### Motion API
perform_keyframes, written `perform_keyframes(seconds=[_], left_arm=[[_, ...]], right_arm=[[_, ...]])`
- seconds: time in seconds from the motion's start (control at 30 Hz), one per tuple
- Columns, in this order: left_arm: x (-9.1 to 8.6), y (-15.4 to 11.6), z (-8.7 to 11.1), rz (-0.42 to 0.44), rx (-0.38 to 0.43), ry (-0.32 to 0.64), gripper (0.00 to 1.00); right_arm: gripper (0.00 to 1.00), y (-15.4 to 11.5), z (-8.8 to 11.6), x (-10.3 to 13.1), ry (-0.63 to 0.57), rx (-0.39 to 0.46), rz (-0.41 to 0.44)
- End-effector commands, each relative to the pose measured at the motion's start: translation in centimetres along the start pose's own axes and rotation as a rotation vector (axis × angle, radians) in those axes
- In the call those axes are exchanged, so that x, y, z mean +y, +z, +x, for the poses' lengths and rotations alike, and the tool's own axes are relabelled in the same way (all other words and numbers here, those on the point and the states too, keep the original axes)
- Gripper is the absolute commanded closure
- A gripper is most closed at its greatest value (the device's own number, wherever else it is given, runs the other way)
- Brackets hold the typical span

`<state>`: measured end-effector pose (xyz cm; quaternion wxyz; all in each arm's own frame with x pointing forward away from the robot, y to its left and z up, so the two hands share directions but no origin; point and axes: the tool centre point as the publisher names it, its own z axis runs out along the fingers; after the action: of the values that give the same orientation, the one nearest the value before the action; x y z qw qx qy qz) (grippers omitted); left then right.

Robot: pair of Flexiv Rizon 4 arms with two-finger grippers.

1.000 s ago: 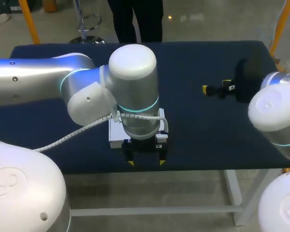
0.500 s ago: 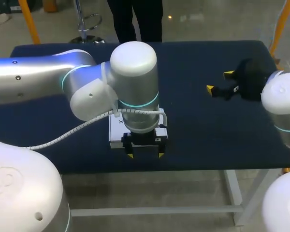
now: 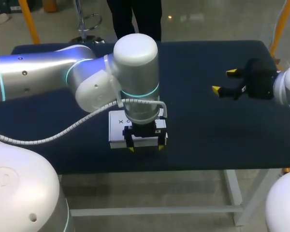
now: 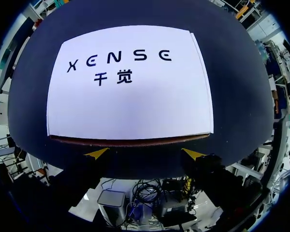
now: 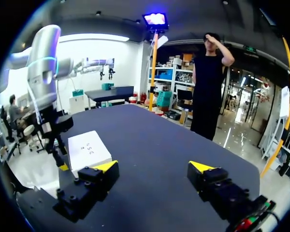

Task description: Assemble the packaging by folding the flat box into shape, placing the metal phone stand inside, and closing the box properly

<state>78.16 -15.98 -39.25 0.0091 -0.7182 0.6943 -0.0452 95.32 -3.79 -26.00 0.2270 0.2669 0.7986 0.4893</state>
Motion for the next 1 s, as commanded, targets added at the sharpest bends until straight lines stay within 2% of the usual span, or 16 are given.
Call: perform_keyframes(seconds=[0.03, 0.27, 0.57, 1.0], left_arm=[[-1.2, 0.2, 0.6, -0.012, -0.028, -0.019, 0.00], [-3.2, 0.3, 0.2, -0.011, -0.059, -0.052, 0.00], [-6.6, 0.6, -0.3, -0.013, -0.099, -0.087, 0.00], [-13.7, 0.8, -2.2, -0.014, -0.096, -0.077, 0.00]], right_arm=[[0.00, 0.0, -0.8, -0.5, -0.003, 0.044, -0.215], [0.00, 0.5, -1.6, -0.8, -0.009, 0.035, -0.229], [0.00, 0.7, -2.0, -0.9, 0.013, 0.041, -0.224], [0.00, 0.7, -2.0, -0.9, 0.013, 0.041, -0.224]])
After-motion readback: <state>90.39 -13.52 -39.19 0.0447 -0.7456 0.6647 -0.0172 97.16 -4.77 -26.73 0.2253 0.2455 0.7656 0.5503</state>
